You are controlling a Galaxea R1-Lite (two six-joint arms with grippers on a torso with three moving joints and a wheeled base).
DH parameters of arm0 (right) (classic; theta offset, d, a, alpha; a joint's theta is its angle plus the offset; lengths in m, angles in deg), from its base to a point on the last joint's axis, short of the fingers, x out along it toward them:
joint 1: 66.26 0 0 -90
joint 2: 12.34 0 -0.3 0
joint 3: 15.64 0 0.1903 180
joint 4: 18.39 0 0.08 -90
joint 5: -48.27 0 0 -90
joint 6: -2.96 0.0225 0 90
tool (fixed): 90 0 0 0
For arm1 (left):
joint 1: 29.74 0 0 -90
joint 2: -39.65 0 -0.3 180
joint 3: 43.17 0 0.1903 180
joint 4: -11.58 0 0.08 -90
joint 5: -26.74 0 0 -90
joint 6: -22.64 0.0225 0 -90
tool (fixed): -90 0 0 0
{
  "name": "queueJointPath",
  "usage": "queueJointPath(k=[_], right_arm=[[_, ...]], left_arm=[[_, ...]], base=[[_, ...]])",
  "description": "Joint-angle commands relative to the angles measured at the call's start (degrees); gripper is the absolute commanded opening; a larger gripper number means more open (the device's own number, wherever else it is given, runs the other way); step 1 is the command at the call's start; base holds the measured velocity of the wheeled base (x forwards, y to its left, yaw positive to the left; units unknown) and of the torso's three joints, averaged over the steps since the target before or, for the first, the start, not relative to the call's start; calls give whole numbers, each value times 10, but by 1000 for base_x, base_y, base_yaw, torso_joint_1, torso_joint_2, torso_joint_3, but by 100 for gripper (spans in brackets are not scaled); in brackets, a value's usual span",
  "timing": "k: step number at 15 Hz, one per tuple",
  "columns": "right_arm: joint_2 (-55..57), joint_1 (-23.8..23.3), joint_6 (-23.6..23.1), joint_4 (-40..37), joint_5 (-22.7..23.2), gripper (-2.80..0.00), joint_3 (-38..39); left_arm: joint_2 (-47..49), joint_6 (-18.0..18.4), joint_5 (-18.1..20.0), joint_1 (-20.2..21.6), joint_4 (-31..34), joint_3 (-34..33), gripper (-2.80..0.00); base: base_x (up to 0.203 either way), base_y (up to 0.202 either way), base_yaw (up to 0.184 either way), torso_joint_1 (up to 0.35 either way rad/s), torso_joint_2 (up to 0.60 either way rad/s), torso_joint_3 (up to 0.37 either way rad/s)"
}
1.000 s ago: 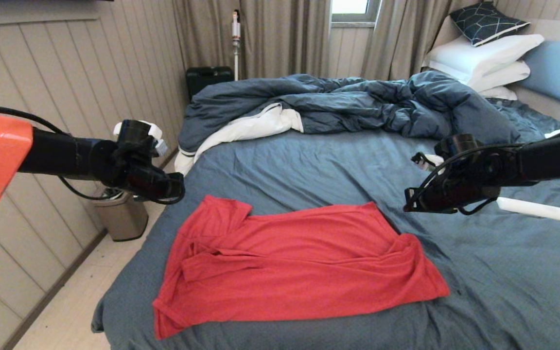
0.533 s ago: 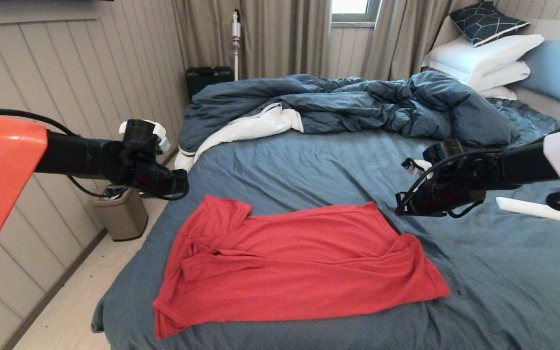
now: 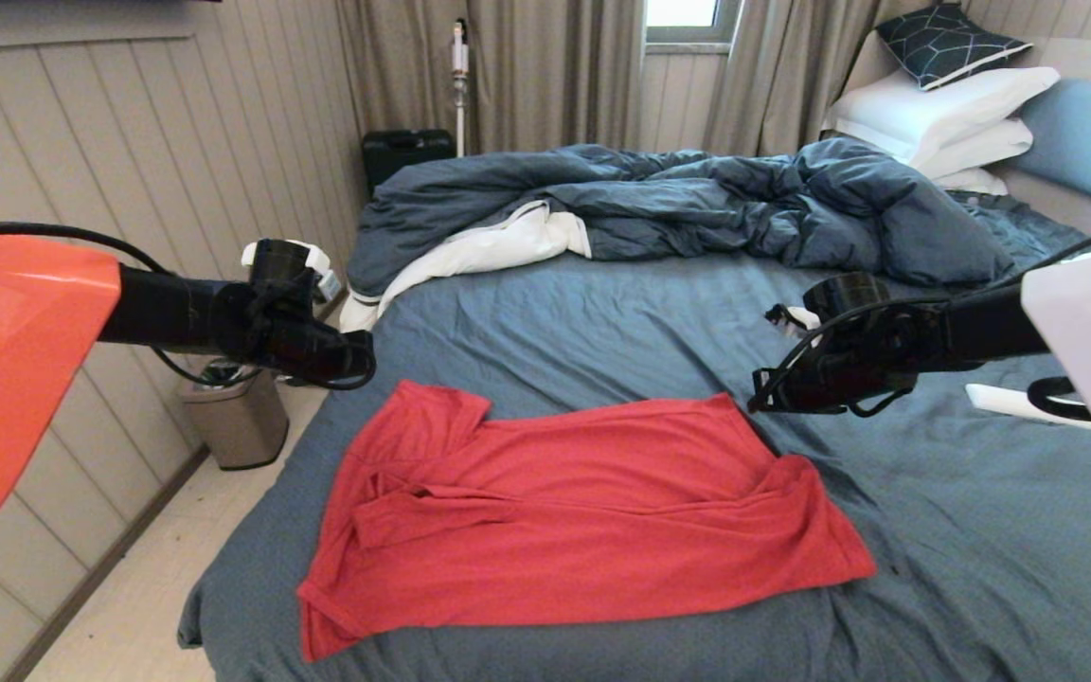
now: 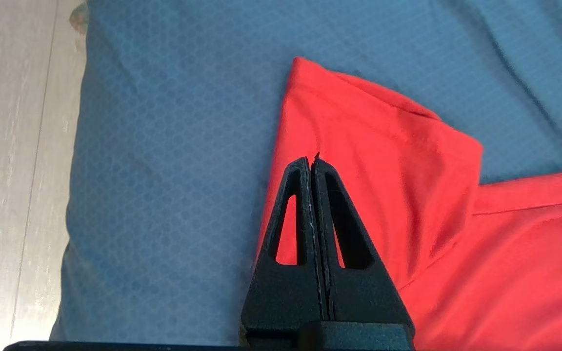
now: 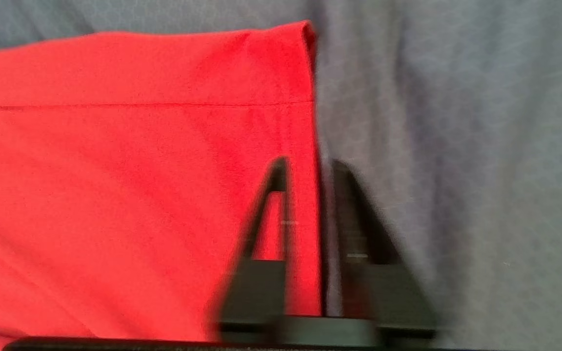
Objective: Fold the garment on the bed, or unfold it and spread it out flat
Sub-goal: Fold the red T-shirt
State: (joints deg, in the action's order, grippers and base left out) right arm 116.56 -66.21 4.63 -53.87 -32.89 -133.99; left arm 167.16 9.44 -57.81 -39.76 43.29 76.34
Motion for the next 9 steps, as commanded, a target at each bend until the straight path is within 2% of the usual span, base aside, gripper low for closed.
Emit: queueJointPath(k=[1,5,9], right_arm=[[14,6,1,11,-5,0,-1],[37,16,-1,50,-25,0,-31],[94,30,0,49,-49,0,-79]], left_arm=[[-6,-2,0,0,-8,-11,-280],[-21,-2,0,0,-53,-56,-280],[-18,-2,2,-1,-54,-56,-280]], base=[[0,0,0,0,0,0],[0,0,0,0,0,0],[0,0,0,0,0,0]])
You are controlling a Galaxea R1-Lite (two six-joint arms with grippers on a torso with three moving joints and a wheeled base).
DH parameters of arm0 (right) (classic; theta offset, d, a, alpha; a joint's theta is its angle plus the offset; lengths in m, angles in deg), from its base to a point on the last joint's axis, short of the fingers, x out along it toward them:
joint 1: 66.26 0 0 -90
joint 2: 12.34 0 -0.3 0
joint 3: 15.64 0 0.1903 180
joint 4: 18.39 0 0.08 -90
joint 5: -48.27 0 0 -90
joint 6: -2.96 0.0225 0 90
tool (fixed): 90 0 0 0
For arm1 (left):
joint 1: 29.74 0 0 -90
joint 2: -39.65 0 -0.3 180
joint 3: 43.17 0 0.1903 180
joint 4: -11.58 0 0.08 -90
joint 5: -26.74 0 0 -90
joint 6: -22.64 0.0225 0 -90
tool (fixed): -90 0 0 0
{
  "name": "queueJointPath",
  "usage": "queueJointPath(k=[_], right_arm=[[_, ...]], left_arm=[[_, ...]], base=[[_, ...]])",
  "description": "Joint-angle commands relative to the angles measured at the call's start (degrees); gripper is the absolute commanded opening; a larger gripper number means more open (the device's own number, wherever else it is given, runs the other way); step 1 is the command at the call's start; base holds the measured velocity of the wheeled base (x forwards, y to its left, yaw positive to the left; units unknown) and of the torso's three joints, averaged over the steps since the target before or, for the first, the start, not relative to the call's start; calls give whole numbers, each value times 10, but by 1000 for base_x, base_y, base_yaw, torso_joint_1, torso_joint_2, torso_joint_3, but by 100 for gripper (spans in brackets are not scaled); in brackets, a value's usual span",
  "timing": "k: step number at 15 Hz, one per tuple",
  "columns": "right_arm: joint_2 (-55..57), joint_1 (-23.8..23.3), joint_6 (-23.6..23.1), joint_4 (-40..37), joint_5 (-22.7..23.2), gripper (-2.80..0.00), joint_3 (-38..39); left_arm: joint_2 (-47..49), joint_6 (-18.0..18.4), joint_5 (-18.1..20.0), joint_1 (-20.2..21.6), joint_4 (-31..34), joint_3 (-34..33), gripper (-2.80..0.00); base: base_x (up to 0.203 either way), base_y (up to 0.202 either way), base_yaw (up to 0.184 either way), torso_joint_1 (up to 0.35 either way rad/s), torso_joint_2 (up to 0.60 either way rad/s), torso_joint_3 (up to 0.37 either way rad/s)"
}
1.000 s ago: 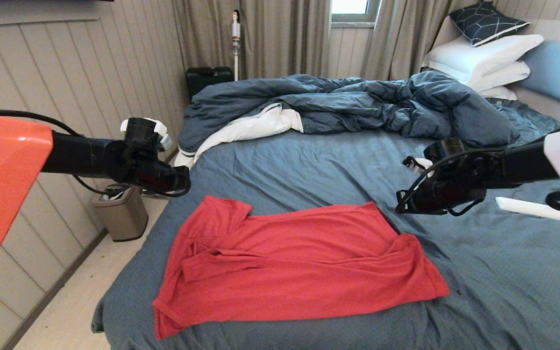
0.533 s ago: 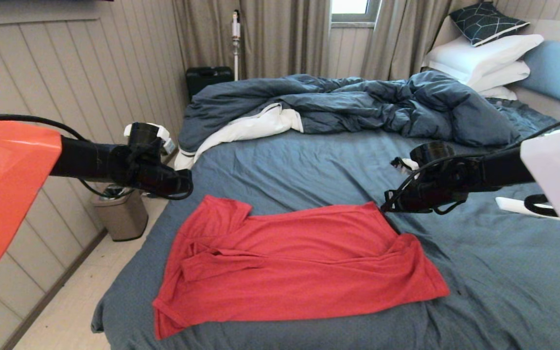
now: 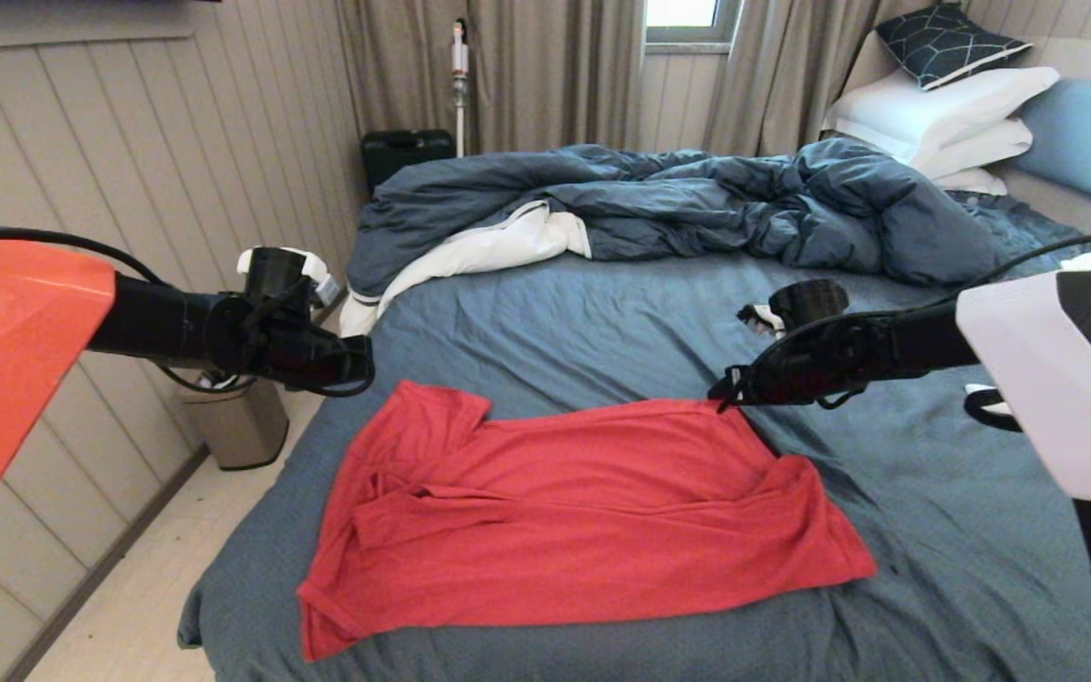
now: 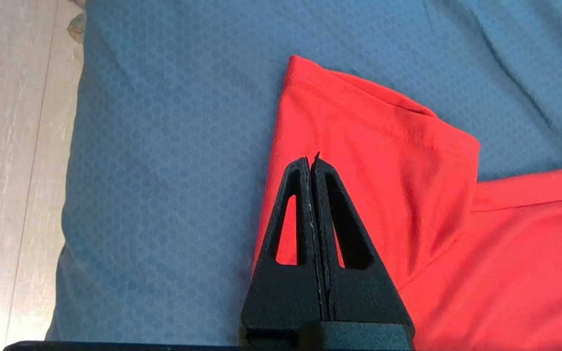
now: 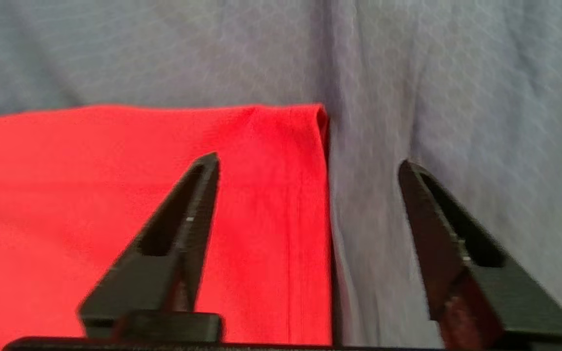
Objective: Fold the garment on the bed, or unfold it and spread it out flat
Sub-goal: Fold the red T-shirt
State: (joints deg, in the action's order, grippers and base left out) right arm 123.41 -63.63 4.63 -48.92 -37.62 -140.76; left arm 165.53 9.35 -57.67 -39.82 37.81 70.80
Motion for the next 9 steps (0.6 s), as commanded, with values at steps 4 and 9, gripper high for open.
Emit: queueJointPath(k=[4,9], right_arm=[[45,17,20,-1,-9,0,-41],[50,41,28,-2,-9,0,-63]], left_arm=[[-2,-1,13,0,0,-1,-280],[-5,-2,16,0,0,-1,-280]], base=[[0,0,0,0,0,0],[0,0,0,0,0,0]])
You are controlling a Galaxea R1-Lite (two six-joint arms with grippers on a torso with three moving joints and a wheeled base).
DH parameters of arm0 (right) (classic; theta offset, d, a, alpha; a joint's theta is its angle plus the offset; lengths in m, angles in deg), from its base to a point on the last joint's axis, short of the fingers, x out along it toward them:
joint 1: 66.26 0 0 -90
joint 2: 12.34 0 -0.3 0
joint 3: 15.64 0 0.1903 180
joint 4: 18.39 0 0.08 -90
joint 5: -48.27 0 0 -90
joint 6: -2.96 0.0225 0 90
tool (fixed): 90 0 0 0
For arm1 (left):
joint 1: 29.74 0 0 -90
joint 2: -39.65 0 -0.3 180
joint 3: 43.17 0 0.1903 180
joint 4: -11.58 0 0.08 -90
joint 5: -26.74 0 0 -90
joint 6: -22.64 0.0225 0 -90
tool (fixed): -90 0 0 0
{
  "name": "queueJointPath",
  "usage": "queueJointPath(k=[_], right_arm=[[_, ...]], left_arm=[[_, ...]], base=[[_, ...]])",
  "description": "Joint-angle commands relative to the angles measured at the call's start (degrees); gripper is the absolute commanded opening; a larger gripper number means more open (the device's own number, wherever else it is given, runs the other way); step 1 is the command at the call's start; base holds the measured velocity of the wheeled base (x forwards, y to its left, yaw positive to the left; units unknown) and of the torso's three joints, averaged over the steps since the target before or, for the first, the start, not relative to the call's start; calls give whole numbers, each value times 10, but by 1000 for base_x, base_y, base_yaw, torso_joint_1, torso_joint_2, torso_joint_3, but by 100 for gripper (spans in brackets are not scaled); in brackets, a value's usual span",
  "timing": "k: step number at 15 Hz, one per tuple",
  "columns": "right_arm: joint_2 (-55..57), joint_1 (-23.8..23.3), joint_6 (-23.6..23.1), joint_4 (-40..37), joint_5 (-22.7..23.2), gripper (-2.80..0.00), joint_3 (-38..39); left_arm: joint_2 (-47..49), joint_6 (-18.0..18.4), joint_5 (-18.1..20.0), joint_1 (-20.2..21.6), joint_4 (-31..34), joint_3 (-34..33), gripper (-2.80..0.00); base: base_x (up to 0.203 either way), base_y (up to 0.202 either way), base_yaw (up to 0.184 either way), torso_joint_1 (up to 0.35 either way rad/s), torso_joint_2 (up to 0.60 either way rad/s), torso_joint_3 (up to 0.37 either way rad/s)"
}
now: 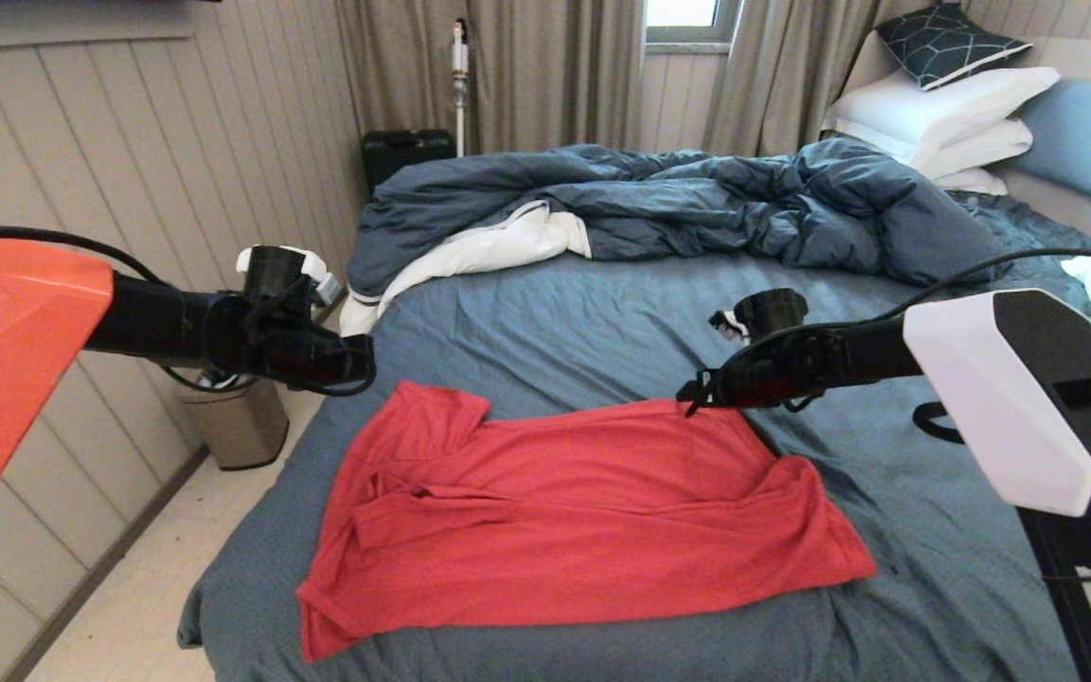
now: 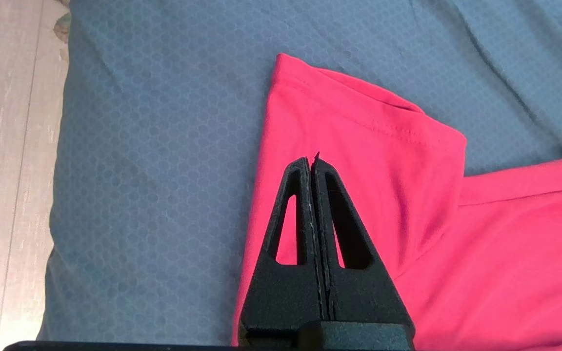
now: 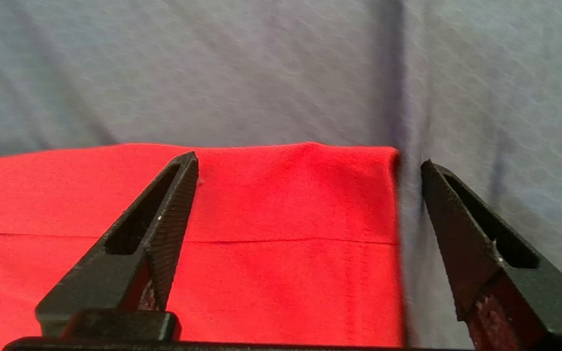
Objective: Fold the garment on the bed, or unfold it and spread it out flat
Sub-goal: Fold the red T-shirt
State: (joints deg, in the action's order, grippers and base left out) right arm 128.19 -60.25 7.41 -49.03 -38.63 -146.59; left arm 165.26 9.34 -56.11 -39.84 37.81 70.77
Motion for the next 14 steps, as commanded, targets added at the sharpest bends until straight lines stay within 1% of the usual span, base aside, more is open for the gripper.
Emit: queueJointPath(k=[1,7,10,14], right_arm=[[4,12,1,-1,0,0,-4],[25,19,1,-2,-15,0,-27],[8,23,4,-1,-19,0,-22],[-2,20,10,7,-33,0,-42]], left_arm=[[-4,-1,1,0,0,-1,-280],[-7,-1,1,0,0,-3,-280],[-6,-1,1,-1,0,-3,-280],[-7,-1,1,-2,0,-4,-280]], base=[[0,0,0,0,0,0],[0,0,0,0,0,0],[0,0,0,0,0,0],[0,0,0,0,0,0]])
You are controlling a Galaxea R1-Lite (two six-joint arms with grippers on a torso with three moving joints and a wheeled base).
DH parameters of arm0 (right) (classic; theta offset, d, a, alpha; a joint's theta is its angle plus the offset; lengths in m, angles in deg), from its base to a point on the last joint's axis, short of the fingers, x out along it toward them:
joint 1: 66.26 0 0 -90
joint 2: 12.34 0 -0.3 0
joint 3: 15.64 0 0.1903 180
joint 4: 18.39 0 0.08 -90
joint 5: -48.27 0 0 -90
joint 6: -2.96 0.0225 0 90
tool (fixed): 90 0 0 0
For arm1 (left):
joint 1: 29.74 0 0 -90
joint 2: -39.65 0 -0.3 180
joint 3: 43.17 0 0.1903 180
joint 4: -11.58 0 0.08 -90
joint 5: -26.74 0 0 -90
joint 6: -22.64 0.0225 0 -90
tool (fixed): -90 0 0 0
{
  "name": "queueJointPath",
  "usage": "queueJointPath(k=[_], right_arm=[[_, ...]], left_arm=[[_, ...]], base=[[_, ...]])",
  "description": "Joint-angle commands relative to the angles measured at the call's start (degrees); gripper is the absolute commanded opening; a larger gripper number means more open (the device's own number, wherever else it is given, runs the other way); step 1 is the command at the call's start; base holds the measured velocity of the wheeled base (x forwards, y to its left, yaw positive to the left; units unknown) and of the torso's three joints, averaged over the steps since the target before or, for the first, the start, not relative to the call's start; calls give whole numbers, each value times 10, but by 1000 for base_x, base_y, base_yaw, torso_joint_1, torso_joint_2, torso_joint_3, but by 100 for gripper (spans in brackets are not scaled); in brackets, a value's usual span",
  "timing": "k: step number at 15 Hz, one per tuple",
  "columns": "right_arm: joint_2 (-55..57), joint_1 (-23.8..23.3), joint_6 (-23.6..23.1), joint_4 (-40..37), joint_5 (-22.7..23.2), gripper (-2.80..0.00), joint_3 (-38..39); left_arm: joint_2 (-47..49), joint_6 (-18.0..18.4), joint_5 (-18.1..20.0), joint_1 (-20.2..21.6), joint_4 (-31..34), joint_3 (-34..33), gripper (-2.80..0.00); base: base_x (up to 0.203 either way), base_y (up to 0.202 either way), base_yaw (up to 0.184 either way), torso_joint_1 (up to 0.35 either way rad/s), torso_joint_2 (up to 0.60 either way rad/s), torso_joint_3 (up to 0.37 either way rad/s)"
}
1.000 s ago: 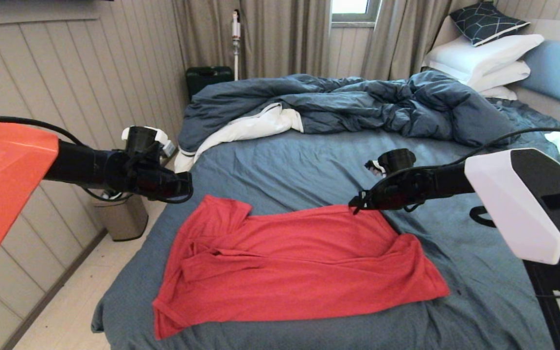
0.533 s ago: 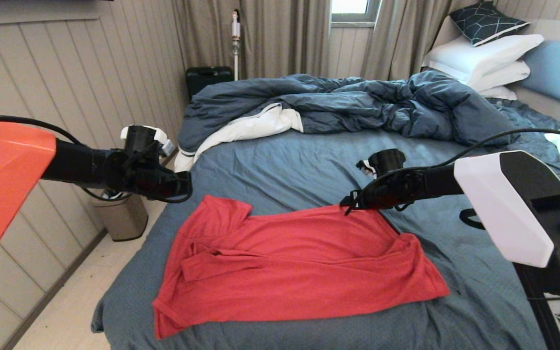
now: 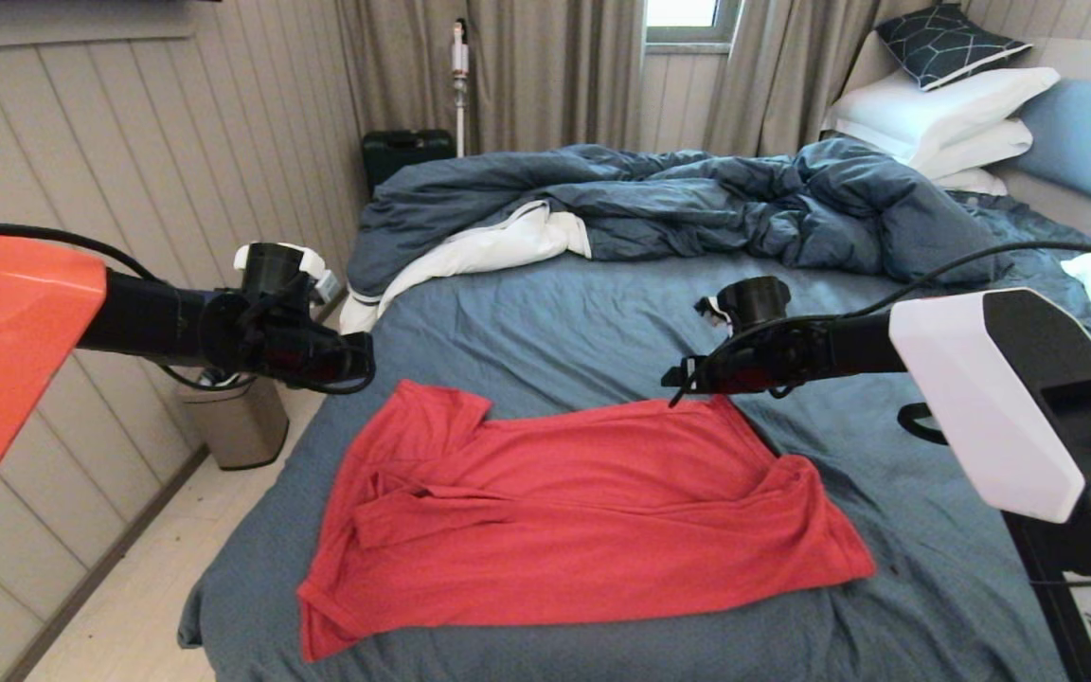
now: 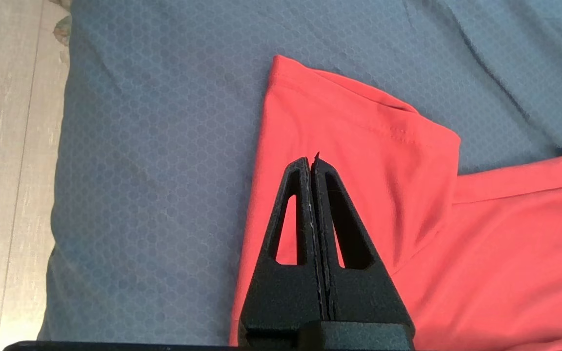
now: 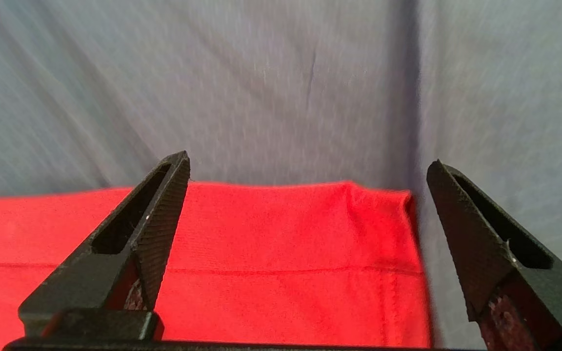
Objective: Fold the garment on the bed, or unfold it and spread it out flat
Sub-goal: Fold the red T-shirt
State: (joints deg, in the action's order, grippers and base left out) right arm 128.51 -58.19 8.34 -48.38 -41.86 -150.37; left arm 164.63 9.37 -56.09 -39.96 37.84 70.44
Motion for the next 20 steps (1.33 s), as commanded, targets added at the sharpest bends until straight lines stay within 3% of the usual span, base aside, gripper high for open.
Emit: queueJointPath(k=[1,11,20], right_arm=[[-4,0,0,8,-1,0,-4],[67,7,-5,42,-2,0,-8],[24,2,-1,37,-2,0,36]], left_arm=[[-1,-1,0,-1,0,-1,-280],[-1,-2,1,-5,-1,-7,-280],[-1,-1,1,-21,-8,-19,-280]], base=[[0,0,0,0,0,0],[0,0,0,0,0,0],[0,0,0,0,0,0]])
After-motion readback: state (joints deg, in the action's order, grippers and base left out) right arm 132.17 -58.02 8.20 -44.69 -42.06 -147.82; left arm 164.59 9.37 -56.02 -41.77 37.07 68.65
